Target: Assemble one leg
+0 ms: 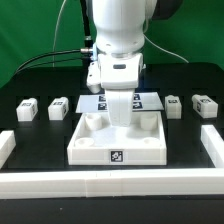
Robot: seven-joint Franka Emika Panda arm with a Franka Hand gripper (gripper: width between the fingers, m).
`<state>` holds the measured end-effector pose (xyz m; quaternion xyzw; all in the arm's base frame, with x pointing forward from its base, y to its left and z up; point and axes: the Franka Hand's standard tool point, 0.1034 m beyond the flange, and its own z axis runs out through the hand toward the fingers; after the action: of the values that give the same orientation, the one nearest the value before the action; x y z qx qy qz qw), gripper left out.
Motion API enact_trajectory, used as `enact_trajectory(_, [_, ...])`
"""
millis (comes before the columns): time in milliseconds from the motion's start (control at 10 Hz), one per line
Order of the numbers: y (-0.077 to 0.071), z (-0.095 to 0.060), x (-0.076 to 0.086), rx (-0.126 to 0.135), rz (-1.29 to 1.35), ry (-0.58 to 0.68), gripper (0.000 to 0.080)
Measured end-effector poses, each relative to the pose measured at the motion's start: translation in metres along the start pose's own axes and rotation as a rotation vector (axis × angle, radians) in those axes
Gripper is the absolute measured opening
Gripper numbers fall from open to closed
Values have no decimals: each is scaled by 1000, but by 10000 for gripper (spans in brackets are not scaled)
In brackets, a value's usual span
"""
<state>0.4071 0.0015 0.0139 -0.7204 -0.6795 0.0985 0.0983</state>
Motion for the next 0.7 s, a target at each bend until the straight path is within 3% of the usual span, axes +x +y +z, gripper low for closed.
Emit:
enact_trajectory(100, [0,0,0,0,0,0,450])
enact_trajectory(200, [0,0,0,0,0,0,264])
enact_trajectory(300, [0,0,0,1,1,0,125])
enact_trajectory(400, [1,-1,0,-4,1,0,78])
enact_trajectory(700, [1,-1,0,-7,1,1,78])
